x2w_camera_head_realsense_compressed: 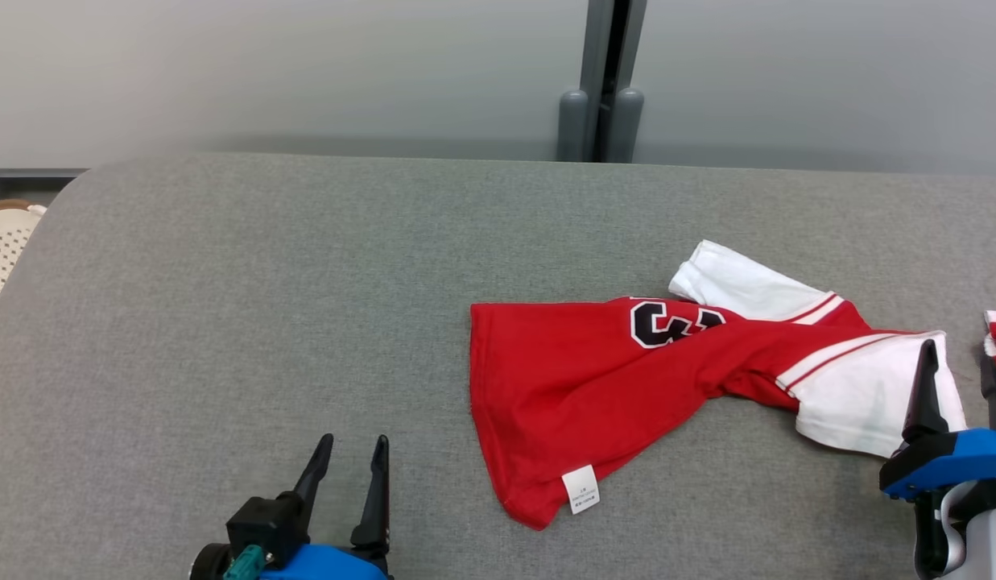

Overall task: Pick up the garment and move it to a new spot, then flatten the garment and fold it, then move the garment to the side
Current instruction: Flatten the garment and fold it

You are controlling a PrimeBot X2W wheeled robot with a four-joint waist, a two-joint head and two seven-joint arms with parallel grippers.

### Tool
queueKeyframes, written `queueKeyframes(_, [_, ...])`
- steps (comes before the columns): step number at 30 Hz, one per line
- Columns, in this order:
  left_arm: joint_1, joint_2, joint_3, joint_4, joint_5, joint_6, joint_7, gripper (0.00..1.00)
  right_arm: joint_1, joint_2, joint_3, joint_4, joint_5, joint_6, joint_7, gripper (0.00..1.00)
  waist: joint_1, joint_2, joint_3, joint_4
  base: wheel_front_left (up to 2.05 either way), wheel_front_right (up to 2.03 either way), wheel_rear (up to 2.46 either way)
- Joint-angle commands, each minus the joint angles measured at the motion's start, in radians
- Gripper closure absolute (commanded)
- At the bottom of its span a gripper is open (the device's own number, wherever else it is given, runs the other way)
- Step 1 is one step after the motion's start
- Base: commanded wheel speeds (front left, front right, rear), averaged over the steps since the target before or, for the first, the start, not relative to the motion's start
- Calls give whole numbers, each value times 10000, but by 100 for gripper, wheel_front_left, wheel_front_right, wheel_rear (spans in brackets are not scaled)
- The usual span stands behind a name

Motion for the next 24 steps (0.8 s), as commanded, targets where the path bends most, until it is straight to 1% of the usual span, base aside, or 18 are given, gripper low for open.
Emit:
queueKeyframes(1, [-99, -1, -76, -7, 21, -51, -23, 0, 186, -23, 112, -188, 65, 0, -34, 0, 0, 0, -36, -68, 0, 0, 0])
queueKeyframes(7, [-117, -1, -698, 49, -21, -106, -23, 0, 873, -23, 1358, -1350, 402, 0, -32, 0, 0, 0, -77, -299, 0, 0, 0])
queueKeyframes(8, [-133, -5, -1097, 82, 70, -131, -23, 0, 1118, -21, 1749, -1643, 545, 0, -32, 0, 0, 0, -57, -347, 0, 0, 0])
queueKeyframes(10, [-154, -3, -1571, 173, 156, -137, -23, 0, 1287, -19, 2078, -1835, 695, 0, -32, 0, 0, 0, -11, -396, 0, 0, 0])
queueKeyframes(13, [-209, 2, -2361, 425, 64, -145, -23, 0, 1477, -26, 2439, -1976, 830, 0, -32, 0, 0, 0, 74, -496, 0, 0, 0])
queueKeyframes(16, [-322, 5, -2870, 747, 19, -126, -23, 0, 1531, -21, 2728, -2033, 888, 0, -32, 0, 0, 0, 175, -607, 0, 0, 0])
queueKeyframes(19, [-429, 3, -3086, 1101, 39, -128, -25, 0, 1540, -23, 2920, -2051, 831, 0, -32, 0, 0, 0, 248, -710, 0, 0, 0])
queueKeyframes(24, [-654, 17, -3136, 1583, 249, -129, -23, 0, 1511, -21, 3354, -2036, 703, 0, -32, 0, 0, 0, 330, -823, 0, 0, 0])
